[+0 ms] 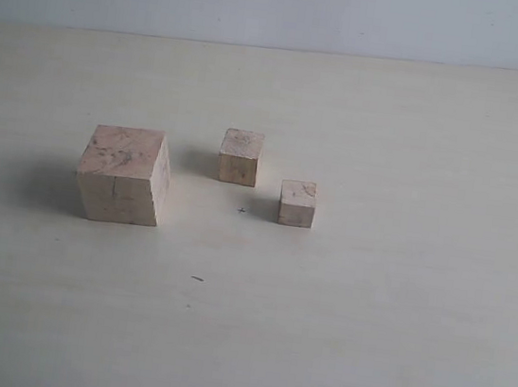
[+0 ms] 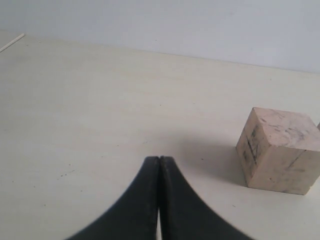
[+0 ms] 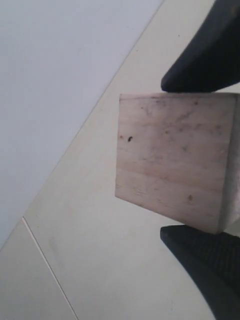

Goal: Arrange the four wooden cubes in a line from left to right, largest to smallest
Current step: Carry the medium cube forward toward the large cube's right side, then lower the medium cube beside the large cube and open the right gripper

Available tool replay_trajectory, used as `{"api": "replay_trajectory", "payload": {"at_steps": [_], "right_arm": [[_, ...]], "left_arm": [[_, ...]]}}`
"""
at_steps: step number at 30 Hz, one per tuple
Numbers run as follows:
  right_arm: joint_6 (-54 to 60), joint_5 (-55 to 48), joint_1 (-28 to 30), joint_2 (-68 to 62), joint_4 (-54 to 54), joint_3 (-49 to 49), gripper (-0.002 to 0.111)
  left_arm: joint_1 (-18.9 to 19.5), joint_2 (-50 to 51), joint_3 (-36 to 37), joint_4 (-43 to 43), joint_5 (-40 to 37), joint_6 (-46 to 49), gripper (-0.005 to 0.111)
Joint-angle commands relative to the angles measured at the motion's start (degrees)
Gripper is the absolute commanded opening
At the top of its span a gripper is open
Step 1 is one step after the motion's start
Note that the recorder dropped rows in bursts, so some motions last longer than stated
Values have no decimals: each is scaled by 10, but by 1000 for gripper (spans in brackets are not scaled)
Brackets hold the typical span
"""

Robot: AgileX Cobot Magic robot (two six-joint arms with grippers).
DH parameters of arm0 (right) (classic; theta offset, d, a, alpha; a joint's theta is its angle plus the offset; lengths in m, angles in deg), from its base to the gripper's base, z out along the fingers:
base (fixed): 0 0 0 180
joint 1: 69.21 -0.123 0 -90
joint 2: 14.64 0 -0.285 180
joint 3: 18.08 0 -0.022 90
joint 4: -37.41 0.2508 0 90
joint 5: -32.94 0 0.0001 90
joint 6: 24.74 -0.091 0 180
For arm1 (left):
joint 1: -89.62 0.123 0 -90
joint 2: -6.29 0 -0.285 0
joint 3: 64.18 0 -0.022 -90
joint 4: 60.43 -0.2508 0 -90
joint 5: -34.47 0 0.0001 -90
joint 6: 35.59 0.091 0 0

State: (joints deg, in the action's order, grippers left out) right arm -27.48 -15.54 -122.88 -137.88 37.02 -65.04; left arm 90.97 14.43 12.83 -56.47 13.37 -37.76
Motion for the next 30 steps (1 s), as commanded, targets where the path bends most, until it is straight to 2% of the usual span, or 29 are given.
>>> {"api": "replay_trajectory", "payload": {"at_steps": [1, 8, 11, 15, 17, 25, 30], "right_arm": [[24, 59, -3, 71, 4, 100, 0], [49, 172, -3, 191, 4, 352, 0], [124, 215, -3, 227, 18, 454, 0], [298, 215, -3, 231, 60, 545, 0], [392, 214, -3, 214, 100, 574, 0], [554, 200, -3, 171, 317, 587, 0], [582, 216, -3, 211, 343, 607, 0]], "left_arm": [[-3, -4, 2, 2, 6, 0, 0], [-3, -4, 2, 2, 6, 0, 0], [-3, -4, 2, 2, 6, 0, 0], [-3, -4, 2, 2, 6, 0, 0], [-3, -4, 2, 2, 6, 0, 0], [-3, -4, 2, 2, 6, 0, 0], [-3, -4, 2, 2, 6, 0, 0]]}}
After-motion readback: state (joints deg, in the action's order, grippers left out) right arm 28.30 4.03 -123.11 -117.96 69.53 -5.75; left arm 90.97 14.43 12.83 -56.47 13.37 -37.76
